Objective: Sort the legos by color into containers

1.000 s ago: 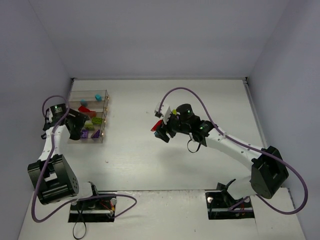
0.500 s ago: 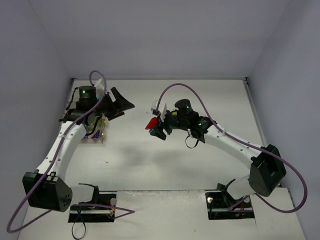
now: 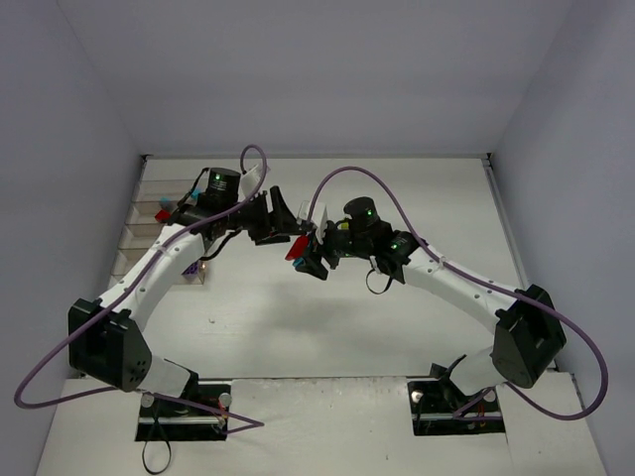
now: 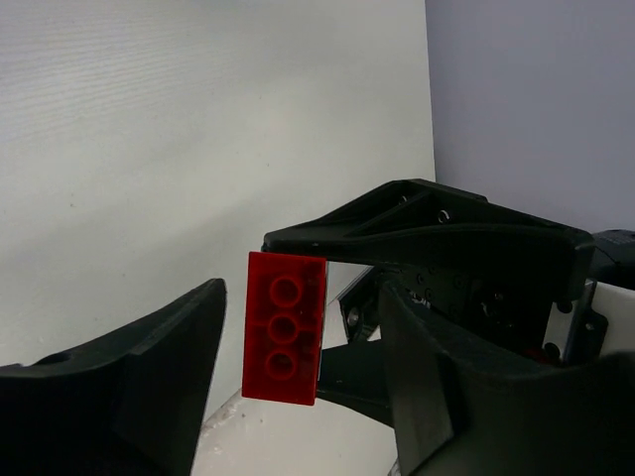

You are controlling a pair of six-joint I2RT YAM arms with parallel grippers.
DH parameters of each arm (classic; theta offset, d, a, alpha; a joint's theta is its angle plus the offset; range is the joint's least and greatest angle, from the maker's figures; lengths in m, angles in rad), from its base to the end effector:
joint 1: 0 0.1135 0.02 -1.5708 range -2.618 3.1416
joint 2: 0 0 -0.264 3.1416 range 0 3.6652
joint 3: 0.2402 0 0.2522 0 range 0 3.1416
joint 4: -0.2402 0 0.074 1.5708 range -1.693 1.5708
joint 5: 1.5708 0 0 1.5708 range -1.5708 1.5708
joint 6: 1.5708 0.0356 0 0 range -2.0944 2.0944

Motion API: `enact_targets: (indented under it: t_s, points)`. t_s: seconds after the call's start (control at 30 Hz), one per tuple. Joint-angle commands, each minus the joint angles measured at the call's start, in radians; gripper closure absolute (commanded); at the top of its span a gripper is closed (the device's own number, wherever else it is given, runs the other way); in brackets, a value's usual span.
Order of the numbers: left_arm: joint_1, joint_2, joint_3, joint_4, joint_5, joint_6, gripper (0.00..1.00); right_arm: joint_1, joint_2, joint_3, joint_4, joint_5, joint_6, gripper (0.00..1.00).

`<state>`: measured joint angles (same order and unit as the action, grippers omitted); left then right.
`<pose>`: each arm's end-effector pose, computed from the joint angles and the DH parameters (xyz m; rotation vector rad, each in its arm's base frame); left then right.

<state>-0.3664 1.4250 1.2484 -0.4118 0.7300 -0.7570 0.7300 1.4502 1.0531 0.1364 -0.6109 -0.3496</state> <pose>0.2874 -0.1357 0.3349 0.0149 2.3434 -1.3967 0.2375 0.2400 0.3096 -1.3057 1.3266 0.8229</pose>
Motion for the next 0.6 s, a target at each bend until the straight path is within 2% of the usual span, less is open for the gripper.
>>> enact_targets:
  t_s: [0.0,0.07,0.1,0.57]
  points:
    - [-0.019,-0.006,0.056,-0.004,0.022,0.053,0.45,0.009,-0.017,0.044,0.048,-0.021,-0.02,0.98]
    - [-0.019,-0.001,0.048,-0.005,0.02,0.053,0.57,0.008,-0.017,0.041,0.048,-0.02,-0.022,0.98]
    - [-0.022,0.002,0.048,-0.005,0.022,0.053,0.58,0.009,-0.017,0.041,0.046,-0.02,-0.022,0.98]
    - [-0.045,0.041,0.08,-0.091,0.009,0.102,0.58,0.008,-0.022,0.036,0.048,-0.003,-0.032,0.98]
